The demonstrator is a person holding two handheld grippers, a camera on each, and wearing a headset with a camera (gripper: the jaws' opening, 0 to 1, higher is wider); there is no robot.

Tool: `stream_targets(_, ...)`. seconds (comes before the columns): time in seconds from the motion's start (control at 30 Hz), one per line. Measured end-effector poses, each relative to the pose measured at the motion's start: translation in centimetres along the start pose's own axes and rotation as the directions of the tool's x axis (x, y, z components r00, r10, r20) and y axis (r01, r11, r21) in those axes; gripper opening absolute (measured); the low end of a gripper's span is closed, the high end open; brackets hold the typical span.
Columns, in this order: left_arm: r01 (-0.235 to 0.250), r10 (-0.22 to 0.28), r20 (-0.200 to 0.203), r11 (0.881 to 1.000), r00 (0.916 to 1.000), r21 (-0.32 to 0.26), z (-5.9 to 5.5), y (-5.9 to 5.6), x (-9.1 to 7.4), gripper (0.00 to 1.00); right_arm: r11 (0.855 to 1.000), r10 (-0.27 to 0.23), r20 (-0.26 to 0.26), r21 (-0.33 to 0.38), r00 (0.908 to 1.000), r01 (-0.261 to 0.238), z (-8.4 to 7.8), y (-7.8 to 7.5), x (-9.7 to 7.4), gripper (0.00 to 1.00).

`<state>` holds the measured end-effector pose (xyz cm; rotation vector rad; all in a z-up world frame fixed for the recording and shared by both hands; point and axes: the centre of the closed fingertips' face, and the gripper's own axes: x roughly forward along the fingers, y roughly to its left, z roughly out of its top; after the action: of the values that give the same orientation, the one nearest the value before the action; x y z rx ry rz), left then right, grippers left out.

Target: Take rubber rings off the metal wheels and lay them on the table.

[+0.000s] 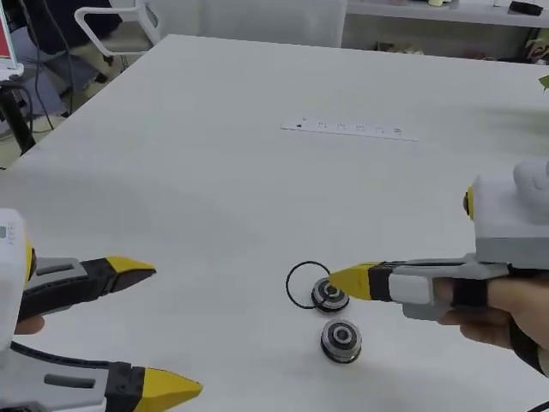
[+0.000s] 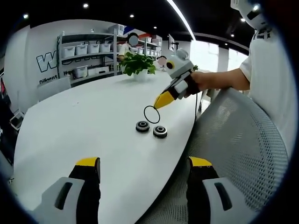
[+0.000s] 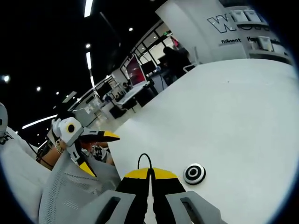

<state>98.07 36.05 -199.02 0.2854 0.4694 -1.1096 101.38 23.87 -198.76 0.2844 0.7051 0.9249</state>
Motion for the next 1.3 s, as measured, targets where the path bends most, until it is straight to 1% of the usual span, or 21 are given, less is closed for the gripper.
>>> stream_targets(0.07,0.002,-0.002,0.004,1.000,1.0000,-0.003,0.1,0.0,0.0,0.74,1.000,-0.002,-0.002,-0.007,1.0000,0.002,-0.1,0.0,0.2,0.00)
stream_targets(0.2,0.006,-0.006,0.001,1.000,1.0000,-0.011,0.0,-0.1,0.1,0.76,0.999,-0.012,-0.006,-0.043,0.9999,0.012,-0.3,0.0,0.7,0.00)
stream_targets(0.27,0.000,0.000,0.013,1.000,0.9999,-0.012,0.2,0.0,0.1,0.78,0.998,-0.017,-0.011,-0.059,0.9998,0.016,-0.5,0.0,0.9,0.00)
stream_targets(0.4,-0.005,0.005,0.024,1.000,0.9997,-0.017,0.3,0.1,0.1,0.81,0.995,-0.023,-0.043,-0.096,0.9988,0.018,-1.3,-0.1,1.5,0.00)
stream_targets(0.5,0.001,0.000,0.026,1.000,0.9997,-0.028,0.3,0.0,0.1,0.81,0.996,-0.007,-0.063,-0.094,0.9980,0.001,-1.9,0.0,2.0,0.00)
stream_targets(0.6,-0.001,0.002,0.023,1.000,0.9997,-0.029,0.2,0.1,0.2,0.81,0.993,-0.011,-0.075,-0.116,0.9971,0.002,-2.3,-0.1,2.4,0.00)
stream_targets(0.73,-0.004,0.006,0.030,0.999,0.9995,-0.045,0.2,0.2,0.2,0.81,0.990,-0.022,-0.092,-0.141,0.9955,0.009,-2.9,0.0,3.1,0.00)
stream_targets(0.8,-0.005,0.006,0.031,0.999,0.9995,-0.046,0.2,0.3,0.1,0.81,0.988,-0.015,-0.096,-0.157,0.9953,-0.001,-3.0,0.2,3.3,0.00)
stream_targets(0.83,-0.004,0.006,0.031,0.999,0.9995,-0.045,0.2,0.3,0.2,0.81,0.986,-0.023,-0.100,-0.167,0.9948,0.006,-3.1,0.2,3.4,0.00)
stream_targets(0.9,-0.001,0.002,0.029,0.999,0.9996,-0.043,0.2,0.2,0.2,0.81,0.977,-0.057,-0.126,-0.210,0.9904,0.030,-3.6,-0.3,3.7,0.00)
stream_targets(0.97,0.000,0.001,0.026,0.999,0.9997,-0.044,0.1,0.2,0.2,0.80,0.973,-0.076,-0.132,-0.226,0.9883,0.045,-3.9,-0.6,3.9,0.00)
stream_targets(1.03,-0.002,0.003,0.025,0.999,0.9997,-0.047,0.1,0.2,0.2,0.80,0.972,-0.095,-0.138,-0.226,0.9858,0.062,-4.0,-1.0,4.1,0.00)
stream_targets(1.1,-0.002,0.003,0.028,0.999,0.9996,-0.051,0.1,0.3,0.2,0.79,0.973,-0.094,-0.145,-0.224,0.9849,0.060,-4.2,-1.0,4.2,0.00)
stream_targets(1.13,0.003,-0.001,0.031,0.999,0.9995,-0.053,0.1,0.2,0.2,0.78,0.975,-0.092,-0.162,-0.215,0.9826,0.056,-4.5,-1.0,4.2,0.00)
stream_targets(1.17,0.005,-0.003,0.032,0.999,0.9995,-0.054,0.1,0.2,0.2,0.78,0.975,-0.093,-0.166,-0.217,0.9817,0.056,-4.6,-0.9,4.3,0.00)
stream_targets(1.23,0.008,-0.006,0.033,0.999,0.9994,-0.050,0.2,0.1,0.2,0.79,0.971,-0.101,-0.177,-0.233,0.9791,0.058,-4.9,-1.0,4.4,0.00)
stream_targets(1.3,0.010,-0.009,0.026,0.999,0.9996,-0.046,0.1,0.0,0.3,0.78,0.967,-0.109,-0.186,-0.248,0.9766,0.061,-5.1,-1.0,4.5,0.00)
